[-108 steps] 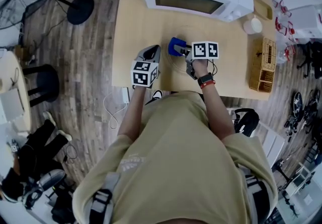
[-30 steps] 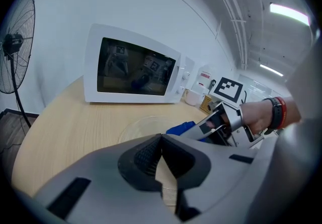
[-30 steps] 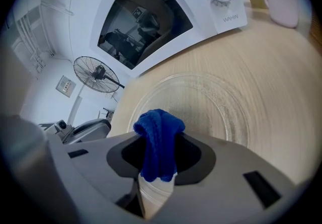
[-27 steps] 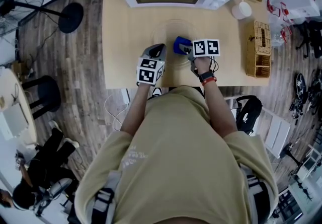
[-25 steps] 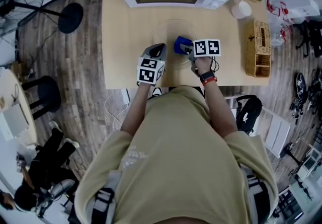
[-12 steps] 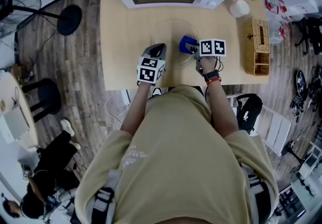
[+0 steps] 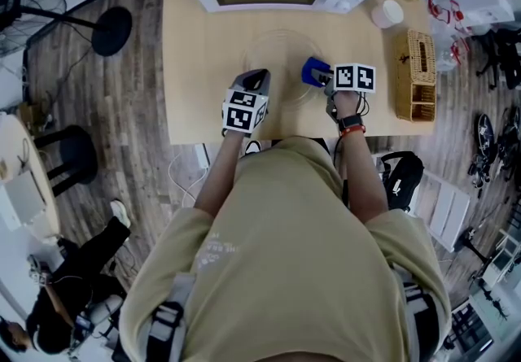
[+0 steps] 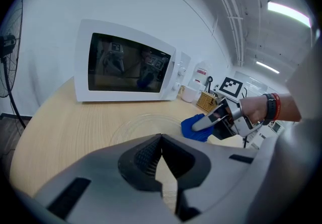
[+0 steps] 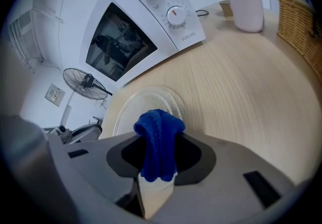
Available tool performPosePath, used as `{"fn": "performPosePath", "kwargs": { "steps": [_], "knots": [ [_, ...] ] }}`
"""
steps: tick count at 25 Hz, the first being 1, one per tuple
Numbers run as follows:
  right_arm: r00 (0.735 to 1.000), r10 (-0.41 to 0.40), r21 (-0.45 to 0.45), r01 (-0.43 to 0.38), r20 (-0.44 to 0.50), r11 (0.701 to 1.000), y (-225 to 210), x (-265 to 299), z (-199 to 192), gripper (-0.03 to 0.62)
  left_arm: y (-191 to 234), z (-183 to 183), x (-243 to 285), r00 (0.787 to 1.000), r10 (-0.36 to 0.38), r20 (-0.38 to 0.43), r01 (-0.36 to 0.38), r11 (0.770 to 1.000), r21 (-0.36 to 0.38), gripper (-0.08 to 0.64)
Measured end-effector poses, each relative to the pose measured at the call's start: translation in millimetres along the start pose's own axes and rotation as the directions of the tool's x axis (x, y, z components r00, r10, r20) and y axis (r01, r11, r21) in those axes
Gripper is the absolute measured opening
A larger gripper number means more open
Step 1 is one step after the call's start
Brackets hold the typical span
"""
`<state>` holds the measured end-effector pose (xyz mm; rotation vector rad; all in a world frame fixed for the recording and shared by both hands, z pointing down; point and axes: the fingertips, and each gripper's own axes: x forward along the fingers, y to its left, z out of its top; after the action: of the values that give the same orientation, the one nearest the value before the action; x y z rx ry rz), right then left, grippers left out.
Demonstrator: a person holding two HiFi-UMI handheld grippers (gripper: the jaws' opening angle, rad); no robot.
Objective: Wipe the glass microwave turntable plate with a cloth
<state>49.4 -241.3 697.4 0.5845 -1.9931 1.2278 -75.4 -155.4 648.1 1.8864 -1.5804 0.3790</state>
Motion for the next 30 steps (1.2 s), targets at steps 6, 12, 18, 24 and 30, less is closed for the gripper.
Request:
{"fn": "performPosePath", "kwargs": {
  "steps": [6,12,18,24,30],
  "knots": [
    [1.0,-0.029,-0.001,0.029,0.005,1.0,-8.6,-6.1,1.9,0.137,-0.2,-1.8,-1.9,1.0,0.003,-0.006,-0.003,1.0,0.002,0.018],
    [0.996,-0.088,-0.028,0.088,0.014,0.996,-13.4,-13.8,1.0,0.137,4.0,-3.3,-13.1,1.0,0.019,-0.001,-0.019,1.0,-0.009,0.018],
    [0.996,-0.075,-0.03,0.076,0.042,0.997,-2.3,-14.3,-0.8,0.133,17.5,-8.9,-30.0,0.998,0.055,0.001,-0.055,0.997,-0.047,0.018],
    [0.996,0.09,0.008,-0.09,0.026,0.996,55.0,1.1,-17.3,0.133,28.9,-0.9,-53.0,0.995,0.092,0.039,-0.089,0.994,-0.07,0.018],
    [0.979,0.195,-0.095,-0.199,-0.053,0.975,120.2,36.2,-31.2,0.133,50.4,0.6,-79.3,0.98,0.178,0.089,-0.17,0.981,-0.089,0.018]
  ]
}}
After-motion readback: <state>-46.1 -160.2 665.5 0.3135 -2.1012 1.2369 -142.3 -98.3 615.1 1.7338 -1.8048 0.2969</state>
